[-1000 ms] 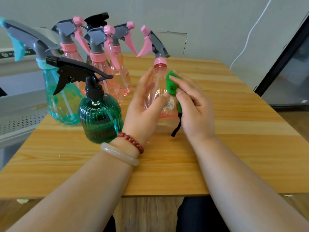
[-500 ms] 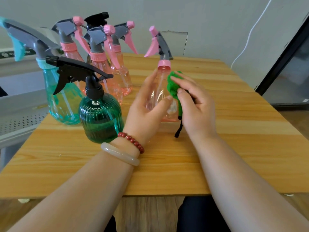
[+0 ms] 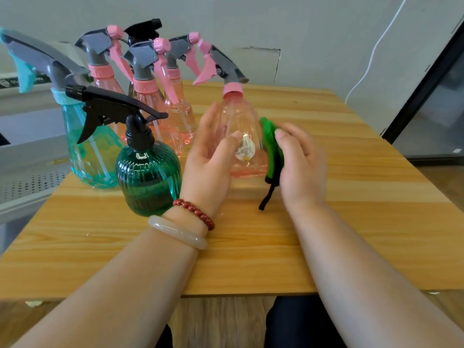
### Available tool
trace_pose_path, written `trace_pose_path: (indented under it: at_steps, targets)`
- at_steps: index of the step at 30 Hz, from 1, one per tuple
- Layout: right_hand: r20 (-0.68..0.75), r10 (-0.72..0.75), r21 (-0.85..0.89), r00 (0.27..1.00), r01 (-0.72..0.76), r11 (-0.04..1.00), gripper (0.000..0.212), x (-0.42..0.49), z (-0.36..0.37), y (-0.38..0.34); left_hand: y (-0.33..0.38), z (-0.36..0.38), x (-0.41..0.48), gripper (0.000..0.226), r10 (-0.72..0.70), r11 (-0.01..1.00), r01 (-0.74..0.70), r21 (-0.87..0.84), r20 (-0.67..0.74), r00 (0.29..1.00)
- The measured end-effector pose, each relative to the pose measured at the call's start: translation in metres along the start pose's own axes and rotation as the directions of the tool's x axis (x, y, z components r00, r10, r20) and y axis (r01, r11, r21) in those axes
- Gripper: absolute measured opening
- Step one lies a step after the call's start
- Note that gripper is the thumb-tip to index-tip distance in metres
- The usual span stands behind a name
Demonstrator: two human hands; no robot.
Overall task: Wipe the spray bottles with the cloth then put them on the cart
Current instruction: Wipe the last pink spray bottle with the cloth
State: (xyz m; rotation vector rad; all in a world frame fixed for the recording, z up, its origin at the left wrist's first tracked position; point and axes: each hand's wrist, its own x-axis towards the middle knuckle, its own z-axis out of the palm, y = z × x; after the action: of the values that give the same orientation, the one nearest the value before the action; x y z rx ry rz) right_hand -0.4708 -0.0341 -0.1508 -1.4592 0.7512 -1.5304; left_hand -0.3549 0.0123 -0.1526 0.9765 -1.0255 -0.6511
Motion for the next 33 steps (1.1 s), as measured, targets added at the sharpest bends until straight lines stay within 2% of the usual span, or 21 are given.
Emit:
trace_pose_path:
  at_steps: [3,6,8,9,12,15,17,19,22,24,25,29,31,33]
  targets:
    - [0.101,0.028,0.075,0.994,-0.036,0.997,0.026,0.003,0.001,-0.002,-0.003,0.002,0.002,0.055,-0.025,0.999,0.022,0.027,0.110,0.994]
    - [0.100,-0.023,0.050,0.995,0.018,0.999,0.030,0.007,-0.002,0.000,-0.010,0.000,0.002,0.065,-0.064,0.995,0.047,0.086,0.209,0.976]
    - [0.117,-0.054,0.053,0.992,0.048,0.997,0.032,0.008,-0.004,0.002,-0.011,0.001,0.000,0.064,-0.090,0.992,0.065,0.108,0.251,0.964]
    - [0.132,-0.074,0.040,0.988,0.070,0.997,0.034,0.008,-0.005,0.003,-0.010,0.002,-0.001,0.059,-0.089,0.993,0.069,0.091,0.240,0.967]
    - [0.192,-0.177,-0.098,0.965,0.198,0.975,0.033,0.002,-0.004,0.003,-0.008,0.001,0.002,0.047,-0.092,0.996,0.093,-0.008,0.083,0.992]
    - [0.278,-0.330,-0.186,0.902,0.387,0.903,0.028,-0.007,0.000,0.004,-0.009,-0.005,0.006,0.055,-0.168,0.976,0.166,-0.143,0.000,0.986]
    - [0.287,-0.398,-0.198,0.871,0.461,0.865,0.027,-0.009,0.001,0.005,-0.009,-0.007,0.006,0.063,-0.197,0.966,0.191,-0.176,-0.012,0.980]
    - [0.252,-0.390,-0.219,0.886,0.445,0.869,0.026,-0.007,0.002,0.006,-0.008,-0.006,0.004,0.059,-0.170,0.969,0.170,-0.181,0.015,0.985]
    - [0.122,-0.169,-0.163,0.978,0.187,0.969,0.027,-0.001,0.002,0.006,-0.006,0.000,0.001,0.045,-0.112,0.990,0.117,-0.081,0.064,0.992]
    - [0.128,-0.067,-0.103,0.989,0.080,0.991,0.031,0.001,0.001,0.006,-0.005,0.001,0.001,0.040,-0.106,0.994,0.108,-0.034,0.060,0.993]
    - [0.155,-0.087,-0.123,0.984,0.107,0.987,0.032,0.001,0.000,0.006,-0.006,0.001,0.001,0.038,-0.103,0.994,0.104,-0.024,0.039,0.994]
    - [0.251,-0.315,-0.218,0.915,0.370,0.903,0.029,-0.007,-0.004,0.008,-0.002,0.000,0.001,0.028,-0.070,0.997,0.071,0.013,-0.048,0.996]
    - [0.243,-0.353,-0.224,0.903,0.407,0.886,0.029,-0.006,-0.004,0.007,-0.001,-0.001,0.001,0.026,-0.064,0.997,0.064,0.034,0.010,0.998]
    - [0.210,-0.335,-0.235,0.919,0.380,0.895,0.028,-0.003,-0.003,0.006,0.000,-0.001,0.000,0.028,-0.057,0.997,0.052,0.061,0.089,0.994]
